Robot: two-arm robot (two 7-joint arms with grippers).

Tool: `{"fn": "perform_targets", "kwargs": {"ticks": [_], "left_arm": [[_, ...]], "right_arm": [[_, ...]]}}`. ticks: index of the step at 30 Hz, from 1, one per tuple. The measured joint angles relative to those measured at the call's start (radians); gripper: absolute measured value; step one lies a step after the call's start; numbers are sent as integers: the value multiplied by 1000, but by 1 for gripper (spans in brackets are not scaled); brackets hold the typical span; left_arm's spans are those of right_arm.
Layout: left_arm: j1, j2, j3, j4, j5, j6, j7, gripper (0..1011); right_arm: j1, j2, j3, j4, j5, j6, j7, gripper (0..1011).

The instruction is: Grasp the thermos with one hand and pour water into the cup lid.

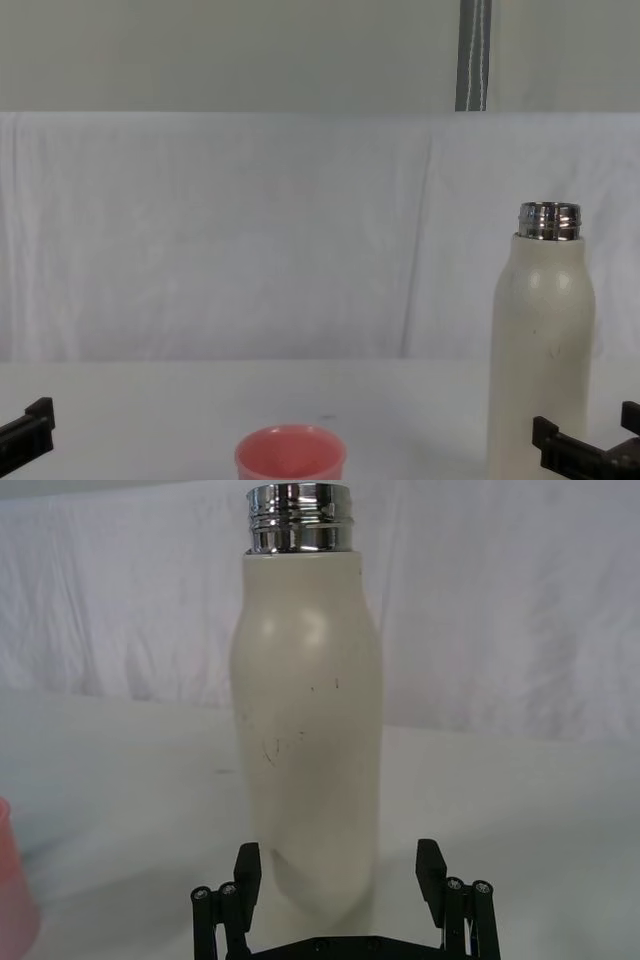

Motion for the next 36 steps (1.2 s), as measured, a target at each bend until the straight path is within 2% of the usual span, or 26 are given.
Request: {"fn": "perform_targets", "kwargs": {"ticks": [26, 28, 31, 36], "left_arm": [[0, 0, 0, 0, 0, 0, 0, 1001], [0, 0, 0, 0, 0, 0, 0, 1001], [0, 0, 0, 0, 0, 0, 0, 1001], [0, 0, 0, 0, 0, 0, 0, 1001]], "right_arm": [[-72, -7, 18, -105, -4, 0, -20, 1001], [-78, -5, 12, -117, -22, 0, -27, 1001], [-87, 5, -9, -140, -81, 1, -44, 1001], [-92, 12, -28, -160, -132, 5, -51, 1001]]}}
